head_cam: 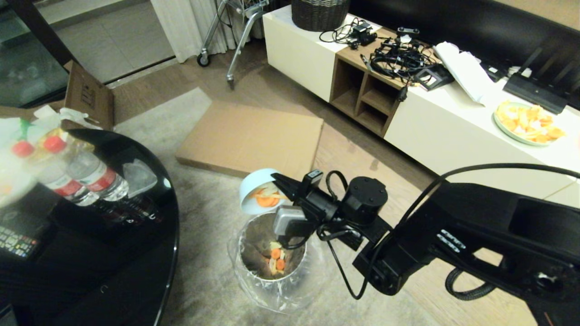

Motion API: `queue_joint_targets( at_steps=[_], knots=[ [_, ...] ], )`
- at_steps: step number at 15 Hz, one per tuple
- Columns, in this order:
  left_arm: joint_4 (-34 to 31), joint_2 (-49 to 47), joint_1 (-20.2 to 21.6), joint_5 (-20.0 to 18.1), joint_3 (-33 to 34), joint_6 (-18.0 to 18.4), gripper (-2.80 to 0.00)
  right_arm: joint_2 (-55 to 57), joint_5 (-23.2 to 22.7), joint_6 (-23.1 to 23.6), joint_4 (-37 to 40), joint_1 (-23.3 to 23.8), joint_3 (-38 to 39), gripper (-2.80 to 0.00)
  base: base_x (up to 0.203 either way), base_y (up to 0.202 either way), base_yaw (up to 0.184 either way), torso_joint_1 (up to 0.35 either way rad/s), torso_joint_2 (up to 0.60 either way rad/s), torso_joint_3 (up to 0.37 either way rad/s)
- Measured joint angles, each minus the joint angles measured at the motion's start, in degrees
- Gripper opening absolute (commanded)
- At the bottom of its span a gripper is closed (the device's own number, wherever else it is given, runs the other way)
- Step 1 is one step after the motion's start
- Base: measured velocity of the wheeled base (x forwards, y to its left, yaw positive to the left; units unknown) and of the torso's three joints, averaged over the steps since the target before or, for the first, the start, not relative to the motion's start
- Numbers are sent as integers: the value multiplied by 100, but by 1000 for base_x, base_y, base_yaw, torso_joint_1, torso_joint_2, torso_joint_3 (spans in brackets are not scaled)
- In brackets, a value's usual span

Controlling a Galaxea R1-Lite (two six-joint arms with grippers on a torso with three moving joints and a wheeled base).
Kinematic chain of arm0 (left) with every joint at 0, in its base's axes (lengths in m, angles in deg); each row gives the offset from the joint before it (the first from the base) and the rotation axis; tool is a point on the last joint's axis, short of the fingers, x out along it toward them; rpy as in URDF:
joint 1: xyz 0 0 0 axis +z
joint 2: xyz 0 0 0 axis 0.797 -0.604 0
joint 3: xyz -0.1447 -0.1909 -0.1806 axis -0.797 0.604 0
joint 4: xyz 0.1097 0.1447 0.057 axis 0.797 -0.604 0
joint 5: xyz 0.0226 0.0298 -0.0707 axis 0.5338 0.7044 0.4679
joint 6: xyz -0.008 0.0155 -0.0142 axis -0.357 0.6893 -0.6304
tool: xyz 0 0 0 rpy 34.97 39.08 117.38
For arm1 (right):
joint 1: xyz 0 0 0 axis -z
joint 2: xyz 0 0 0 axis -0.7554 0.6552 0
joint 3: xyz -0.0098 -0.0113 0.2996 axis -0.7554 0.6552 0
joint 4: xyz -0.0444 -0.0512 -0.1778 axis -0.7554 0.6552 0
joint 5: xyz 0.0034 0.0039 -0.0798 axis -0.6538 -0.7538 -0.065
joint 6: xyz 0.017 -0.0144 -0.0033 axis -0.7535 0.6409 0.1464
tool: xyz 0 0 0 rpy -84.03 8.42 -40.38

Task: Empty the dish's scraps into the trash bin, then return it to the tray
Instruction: Pour the leftover food from the bowl into the trash can

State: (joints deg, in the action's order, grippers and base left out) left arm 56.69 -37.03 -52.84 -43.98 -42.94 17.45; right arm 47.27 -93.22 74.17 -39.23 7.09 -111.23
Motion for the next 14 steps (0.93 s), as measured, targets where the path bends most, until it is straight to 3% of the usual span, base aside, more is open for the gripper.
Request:
queue_joint_targets(
  at_steps=[6,14],
  knots=[
    [0,0,0,0,0,2,-280,-33,-293,108,3,-2,38,-280,0,0,0,0,0,0],
    [0,0,0,0,0,0,-280,-129,-723,152,2,43,-735,-280,0,0,0,0,0,0]
  ],
)
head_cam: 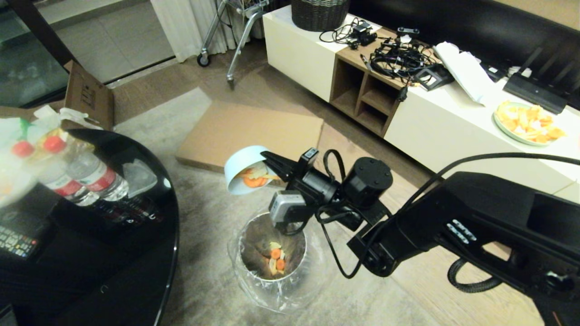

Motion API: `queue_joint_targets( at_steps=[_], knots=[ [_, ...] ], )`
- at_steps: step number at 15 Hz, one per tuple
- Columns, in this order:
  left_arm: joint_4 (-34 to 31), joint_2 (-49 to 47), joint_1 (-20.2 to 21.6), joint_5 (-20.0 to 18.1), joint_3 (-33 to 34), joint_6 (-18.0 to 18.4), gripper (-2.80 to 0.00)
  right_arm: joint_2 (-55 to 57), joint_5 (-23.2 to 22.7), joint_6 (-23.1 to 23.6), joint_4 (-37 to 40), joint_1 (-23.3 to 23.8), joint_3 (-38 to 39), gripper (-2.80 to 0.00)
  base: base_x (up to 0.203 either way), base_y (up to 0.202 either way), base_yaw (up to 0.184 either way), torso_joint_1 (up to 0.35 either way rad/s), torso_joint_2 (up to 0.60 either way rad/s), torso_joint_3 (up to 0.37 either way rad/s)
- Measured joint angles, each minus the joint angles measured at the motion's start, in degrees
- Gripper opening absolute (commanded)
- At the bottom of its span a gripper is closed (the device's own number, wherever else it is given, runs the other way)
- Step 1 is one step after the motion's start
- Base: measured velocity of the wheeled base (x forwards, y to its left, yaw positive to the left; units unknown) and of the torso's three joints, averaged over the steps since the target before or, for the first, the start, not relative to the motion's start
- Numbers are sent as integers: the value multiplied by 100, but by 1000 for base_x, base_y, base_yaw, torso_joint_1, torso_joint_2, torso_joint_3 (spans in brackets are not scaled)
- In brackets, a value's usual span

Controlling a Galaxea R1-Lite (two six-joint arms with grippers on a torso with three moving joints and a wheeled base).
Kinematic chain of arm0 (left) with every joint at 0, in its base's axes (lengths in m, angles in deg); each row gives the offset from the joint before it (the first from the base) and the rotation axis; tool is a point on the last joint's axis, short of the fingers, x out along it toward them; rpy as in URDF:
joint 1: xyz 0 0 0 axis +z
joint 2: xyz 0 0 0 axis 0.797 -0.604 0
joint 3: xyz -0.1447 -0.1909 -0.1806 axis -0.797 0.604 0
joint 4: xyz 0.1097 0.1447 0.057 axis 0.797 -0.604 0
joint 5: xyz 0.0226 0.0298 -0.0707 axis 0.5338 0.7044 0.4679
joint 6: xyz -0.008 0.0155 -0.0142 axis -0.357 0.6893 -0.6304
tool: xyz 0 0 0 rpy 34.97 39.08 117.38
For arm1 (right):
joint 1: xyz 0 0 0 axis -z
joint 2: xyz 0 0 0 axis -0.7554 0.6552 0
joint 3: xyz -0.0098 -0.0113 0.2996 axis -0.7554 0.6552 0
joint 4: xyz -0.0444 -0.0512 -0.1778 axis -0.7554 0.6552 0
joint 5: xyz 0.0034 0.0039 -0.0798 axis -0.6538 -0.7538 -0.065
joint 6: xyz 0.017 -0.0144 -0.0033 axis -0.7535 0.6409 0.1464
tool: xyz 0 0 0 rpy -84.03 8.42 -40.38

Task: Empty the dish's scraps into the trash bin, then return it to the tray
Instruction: Pour the leftover food from the bowl into the trash can

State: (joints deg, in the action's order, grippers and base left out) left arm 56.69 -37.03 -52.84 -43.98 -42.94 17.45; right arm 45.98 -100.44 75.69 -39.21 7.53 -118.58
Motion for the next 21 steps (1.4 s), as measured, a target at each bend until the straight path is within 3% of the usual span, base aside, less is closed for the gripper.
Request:
queue_joint_targets(
  at_steps=[14,21],
  knots=[
    [0,0,0,0,0,0,-280,-48,-729,132,0,266,311,-280,0,0,0,0,0,0],
    [-2,0,0,0,0,0,-280,2,-755,149,-2,354,383,-280,0,0,0,0,0,0]
  ],
)
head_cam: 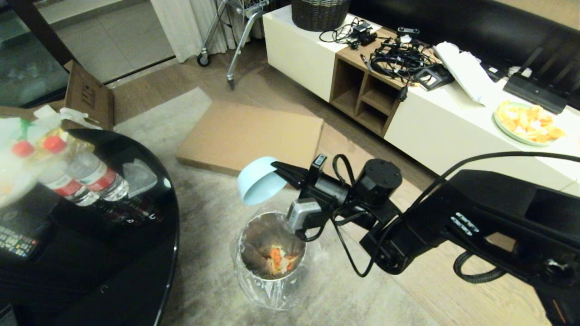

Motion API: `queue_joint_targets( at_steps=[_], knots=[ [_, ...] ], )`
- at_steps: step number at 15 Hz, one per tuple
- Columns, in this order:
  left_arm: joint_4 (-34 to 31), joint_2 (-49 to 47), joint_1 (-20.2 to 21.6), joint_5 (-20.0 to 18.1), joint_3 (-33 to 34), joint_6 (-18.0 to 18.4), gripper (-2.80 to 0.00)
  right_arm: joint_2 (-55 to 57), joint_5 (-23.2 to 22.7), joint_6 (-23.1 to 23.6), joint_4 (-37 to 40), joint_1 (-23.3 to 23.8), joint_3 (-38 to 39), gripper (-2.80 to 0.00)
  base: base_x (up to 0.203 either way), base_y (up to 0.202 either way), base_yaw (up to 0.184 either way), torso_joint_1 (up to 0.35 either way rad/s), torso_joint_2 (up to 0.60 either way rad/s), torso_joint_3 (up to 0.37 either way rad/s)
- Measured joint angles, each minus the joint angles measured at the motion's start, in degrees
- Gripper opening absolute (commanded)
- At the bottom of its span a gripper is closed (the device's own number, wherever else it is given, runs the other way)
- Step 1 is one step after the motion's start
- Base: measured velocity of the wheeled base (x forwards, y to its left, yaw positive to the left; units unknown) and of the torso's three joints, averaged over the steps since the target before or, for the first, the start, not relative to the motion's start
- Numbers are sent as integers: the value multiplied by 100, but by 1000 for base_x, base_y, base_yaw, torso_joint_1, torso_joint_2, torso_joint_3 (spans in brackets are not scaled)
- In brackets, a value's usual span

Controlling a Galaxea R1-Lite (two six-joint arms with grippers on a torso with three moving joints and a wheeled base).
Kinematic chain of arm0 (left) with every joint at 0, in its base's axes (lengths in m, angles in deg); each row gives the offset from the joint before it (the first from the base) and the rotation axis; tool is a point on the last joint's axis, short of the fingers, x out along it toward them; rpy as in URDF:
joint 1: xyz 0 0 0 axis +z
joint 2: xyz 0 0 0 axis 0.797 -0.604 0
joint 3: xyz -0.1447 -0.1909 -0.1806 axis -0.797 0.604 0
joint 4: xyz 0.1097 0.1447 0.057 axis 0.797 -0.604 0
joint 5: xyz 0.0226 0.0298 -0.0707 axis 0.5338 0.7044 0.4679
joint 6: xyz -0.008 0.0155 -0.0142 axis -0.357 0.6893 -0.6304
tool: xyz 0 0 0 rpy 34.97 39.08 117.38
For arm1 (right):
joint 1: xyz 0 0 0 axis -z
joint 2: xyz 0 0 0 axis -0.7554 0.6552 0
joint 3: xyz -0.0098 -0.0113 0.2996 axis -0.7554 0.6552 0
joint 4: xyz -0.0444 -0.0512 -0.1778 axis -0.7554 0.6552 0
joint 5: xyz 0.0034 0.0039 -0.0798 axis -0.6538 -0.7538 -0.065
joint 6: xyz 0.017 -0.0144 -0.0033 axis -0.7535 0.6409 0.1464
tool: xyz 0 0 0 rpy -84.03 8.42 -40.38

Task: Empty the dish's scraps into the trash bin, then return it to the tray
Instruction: Pour the leftover food from the bowl into the trash can

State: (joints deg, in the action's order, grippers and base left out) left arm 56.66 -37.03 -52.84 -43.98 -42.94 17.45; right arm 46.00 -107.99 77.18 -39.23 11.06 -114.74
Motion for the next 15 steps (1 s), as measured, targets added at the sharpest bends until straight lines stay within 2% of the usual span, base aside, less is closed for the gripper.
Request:
queue_joint_targets(
  at_steps=[10,13,15],
  knots=[
    [0,0,0,0,0,0,-280,66,25,-48,2,-6,157,-280,0,0,0,0,0,0],
    [2,0,0,1,0,0,-280,-4,356,-373,0,-4,166,-280,0,0,0,0,0,0],
    [2,0,0,0,0,-1,-280,-101,663,-658,2,13,442,-280,0,0,0,0,0,0]
  ],
)
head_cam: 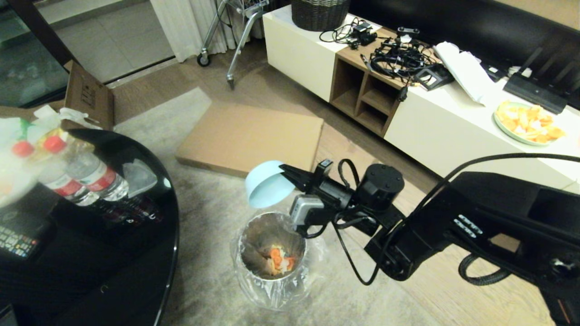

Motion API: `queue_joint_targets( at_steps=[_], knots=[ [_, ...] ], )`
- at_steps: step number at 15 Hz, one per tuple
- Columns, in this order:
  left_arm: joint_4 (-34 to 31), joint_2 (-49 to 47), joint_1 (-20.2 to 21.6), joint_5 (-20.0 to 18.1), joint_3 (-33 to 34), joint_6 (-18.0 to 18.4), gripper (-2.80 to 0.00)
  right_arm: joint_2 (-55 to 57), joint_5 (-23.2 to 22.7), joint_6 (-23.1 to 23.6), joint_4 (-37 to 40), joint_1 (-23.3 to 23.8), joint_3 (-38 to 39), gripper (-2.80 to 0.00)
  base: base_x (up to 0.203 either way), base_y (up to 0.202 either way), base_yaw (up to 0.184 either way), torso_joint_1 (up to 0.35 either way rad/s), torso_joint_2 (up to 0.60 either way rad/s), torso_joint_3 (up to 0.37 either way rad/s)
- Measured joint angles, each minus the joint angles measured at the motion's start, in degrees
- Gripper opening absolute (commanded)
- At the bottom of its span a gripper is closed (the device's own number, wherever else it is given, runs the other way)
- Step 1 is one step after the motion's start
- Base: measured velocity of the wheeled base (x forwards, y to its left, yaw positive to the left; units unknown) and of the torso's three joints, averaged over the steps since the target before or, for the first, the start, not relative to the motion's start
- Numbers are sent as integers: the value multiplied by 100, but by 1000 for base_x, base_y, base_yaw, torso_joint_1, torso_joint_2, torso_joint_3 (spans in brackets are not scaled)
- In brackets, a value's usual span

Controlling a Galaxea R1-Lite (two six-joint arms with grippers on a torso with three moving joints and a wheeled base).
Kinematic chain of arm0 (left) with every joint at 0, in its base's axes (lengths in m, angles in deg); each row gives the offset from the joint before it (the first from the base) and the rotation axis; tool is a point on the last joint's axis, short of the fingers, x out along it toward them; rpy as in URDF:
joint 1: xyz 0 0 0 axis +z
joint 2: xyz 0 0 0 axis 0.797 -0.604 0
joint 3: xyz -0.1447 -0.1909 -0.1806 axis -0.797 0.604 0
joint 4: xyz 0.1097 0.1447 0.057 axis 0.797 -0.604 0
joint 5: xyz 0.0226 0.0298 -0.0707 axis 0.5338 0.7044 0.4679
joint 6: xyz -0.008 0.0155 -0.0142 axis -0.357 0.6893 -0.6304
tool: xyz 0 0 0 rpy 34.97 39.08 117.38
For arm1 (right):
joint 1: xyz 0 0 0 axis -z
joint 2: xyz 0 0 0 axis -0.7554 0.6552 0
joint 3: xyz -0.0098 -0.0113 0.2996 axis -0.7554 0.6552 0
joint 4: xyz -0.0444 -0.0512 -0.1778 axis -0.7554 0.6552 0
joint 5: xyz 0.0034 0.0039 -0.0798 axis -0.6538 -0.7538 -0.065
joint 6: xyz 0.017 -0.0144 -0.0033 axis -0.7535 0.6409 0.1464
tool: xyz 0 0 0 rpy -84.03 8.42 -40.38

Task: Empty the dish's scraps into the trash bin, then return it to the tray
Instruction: Pour the leftover food from the bowl into the trash can, then put the bowl back to the table

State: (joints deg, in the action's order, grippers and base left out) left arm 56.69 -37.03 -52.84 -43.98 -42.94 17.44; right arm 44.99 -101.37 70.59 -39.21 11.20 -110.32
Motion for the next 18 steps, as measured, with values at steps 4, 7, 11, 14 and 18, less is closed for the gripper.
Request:
queue_joint_targets(
  at_steps=[4,7,11,14,18],
  knots=[
    [0,0,0,0,0,4,-280,-345,1051,-1007,1,141,888,-280,0,0,0,0,0,0],
    [-2,0,0,0,0,4,-280,-754,2276,-2123,224,323,1516,-280,0,0,0,0,0,0],
    [0,0,0,0,0,4,-280,-1418,3681,-3731,1371,814,1725,-280,0,0,0,0,0,0],
    [-2,0,0,1,0,1,-280,-1848,3744,-4476,1853,1448,2073,-280,0,0,0,0,0,0],
    [0,0,0,1,0,4,-280,-2242,3747,-5133,1965,2175,2817,-280,0,0,0,0,0,0]
  ],
)
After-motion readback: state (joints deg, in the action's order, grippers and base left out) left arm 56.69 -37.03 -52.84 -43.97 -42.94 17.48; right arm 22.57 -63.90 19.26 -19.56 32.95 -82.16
